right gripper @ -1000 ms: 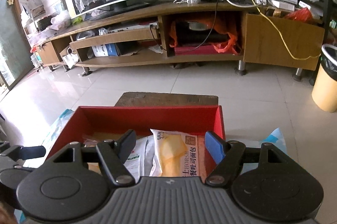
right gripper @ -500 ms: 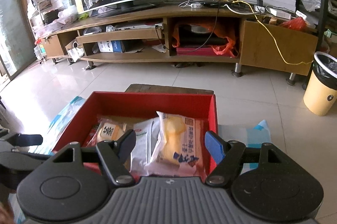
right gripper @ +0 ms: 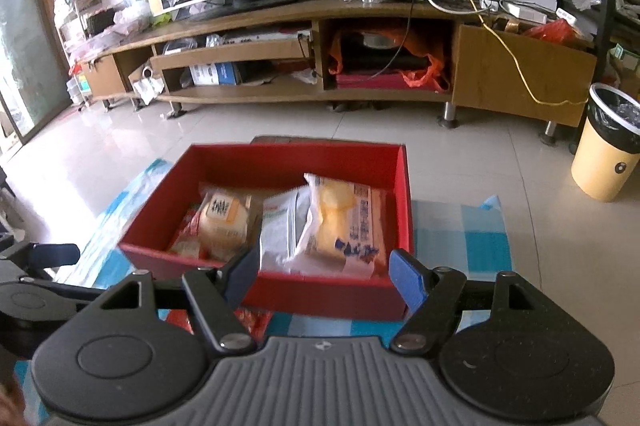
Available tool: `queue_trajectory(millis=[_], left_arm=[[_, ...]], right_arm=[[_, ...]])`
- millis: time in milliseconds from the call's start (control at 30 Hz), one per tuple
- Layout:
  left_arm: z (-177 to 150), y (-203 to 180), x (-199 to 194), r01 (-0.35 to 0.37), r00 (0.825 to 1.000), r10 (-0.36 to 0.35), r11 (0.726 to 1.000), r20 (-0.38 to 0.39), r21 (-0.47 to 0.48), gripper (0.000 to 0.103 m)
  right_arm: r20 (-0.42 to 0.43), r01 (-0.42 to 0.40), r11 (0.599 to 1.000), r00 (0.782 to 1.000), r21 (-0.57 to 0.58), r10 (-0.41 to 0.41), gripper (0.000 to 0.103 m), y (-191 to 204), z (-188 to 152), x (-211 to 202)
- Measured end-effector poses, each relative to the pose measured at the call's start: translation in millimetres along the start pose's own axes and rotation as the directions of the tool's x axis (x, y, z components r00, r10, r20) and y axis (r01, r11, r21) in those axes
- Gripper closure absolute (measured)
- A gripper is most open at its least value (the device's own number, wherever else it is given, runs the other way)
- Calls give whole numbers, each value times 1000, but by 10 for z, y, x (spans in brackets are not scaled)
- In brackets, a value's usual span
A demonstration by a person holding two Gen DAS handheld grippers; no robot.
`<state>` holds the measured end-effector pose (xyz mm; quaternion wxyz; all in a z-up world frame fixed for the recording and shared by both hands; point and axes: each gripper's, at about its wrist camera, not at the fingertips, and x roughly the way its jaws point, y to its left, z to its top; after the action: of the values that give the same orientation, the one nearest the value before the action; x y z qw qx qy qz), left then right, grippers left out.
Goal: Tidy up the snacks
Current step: 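Withdraw both tools from the box toward the remaining snacks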
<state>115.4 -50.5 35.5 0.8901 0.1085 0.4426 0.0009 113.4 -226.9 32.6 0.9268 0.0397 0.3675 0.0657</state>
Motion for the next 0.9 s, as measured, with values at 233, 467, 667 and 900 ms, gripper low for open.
queue_trajectory(millis=[233, 467, 667, 900], left_arm=[[-190, 25, -87, 0, 1000, 0, 1000, -16, 10, 14], [-373, -40, -226, 23, 1000, -23, 999, -19, 33, 14], [-482, -95, -317, 27, 1000, -27, 1000, -15, 10, 14], [-605, -172, -321, 39, 999, -38, 999, -36, 35, 13]], right_arm=[[-42, 4, 1000, 999, -8, -5, 34, 8, -181, -109], [-68, 1, 1000, 998, -20, -3, 34, 29, -355, -221], [-85, 19, 1000, 996, -1, -19, 34, -29, -438, -276], [-108, 28, 1000, 994, 5, -27, 34, -59, -532, -309]])
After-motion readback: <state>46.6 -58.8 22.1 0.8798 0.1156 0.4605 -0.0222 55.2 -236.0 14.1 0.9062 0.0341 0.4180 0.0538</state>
